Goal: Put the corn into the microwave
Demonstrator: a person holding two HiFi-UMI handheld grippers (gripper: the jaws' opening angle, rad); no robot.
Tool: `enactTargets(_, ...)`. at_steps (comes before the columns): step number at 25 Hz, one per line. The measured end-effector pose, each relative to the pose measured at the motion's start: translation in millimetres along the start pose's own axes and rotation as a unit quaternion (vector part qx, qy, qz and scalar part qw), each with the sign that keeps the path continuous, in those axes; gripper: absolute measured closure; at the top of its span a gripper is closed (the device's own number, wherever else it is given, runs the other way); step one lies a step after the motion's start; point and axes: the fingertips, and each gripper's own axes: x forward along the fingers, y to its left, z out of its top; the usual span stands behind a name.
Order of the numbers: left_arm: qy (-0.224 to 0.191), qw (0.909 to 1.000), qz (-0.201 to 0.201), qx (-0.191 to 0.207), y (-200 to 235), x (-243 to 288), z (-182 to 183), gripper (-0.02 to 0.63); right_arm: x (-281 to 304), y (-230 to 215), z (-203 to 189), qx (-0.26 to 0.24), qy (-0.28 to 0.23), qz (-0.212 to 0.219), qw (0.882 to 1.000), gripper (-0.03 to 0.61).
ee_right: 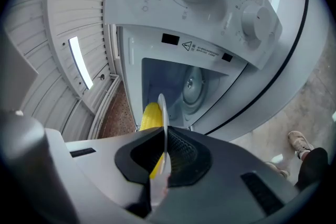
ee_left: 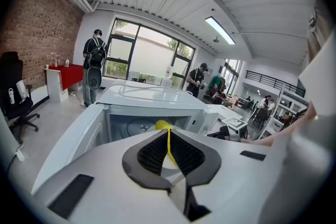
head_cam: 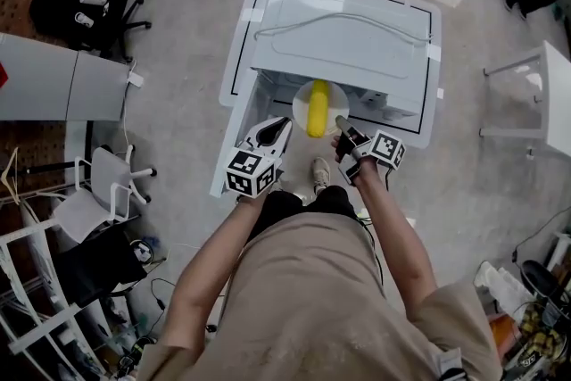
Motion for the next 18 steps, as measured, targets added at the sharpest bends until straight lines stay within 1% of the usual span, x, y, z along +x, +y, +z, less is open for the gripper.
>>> enactTargets(2, 0.001, 1.0, -0.005, 0.001, -1.6, 7.2, 1.3, 0.607, 4.1, -6.8, 7.1, 0.0, -0.004, -0.002, 1.0, 0.563)
enactTargets(9, 0.013, 0.9997, -0.017, 0.01, -5.7, 21.3, 1.2, 0.607, 19.4, -35.9, 20.5, 0.011, -0.035, -0.005, 0.999, 0.563)
enactTargets(13, 0.02, 0.9993, -0.029, 0.009, -7.7, 24.8, 0.5, 0.607, 28.7, -44.0, 24.1, 0.013, -0.047, -0.008, 0.999, 0.563)
enactTargets(18, 0.023, 0.9994, -0.023, 0.012, -1.3, 27.5, 2.3, 0.607, 44.0, -46.8, 32.3, 0.018, -0.065, -0.007, 0.998, 0.563)
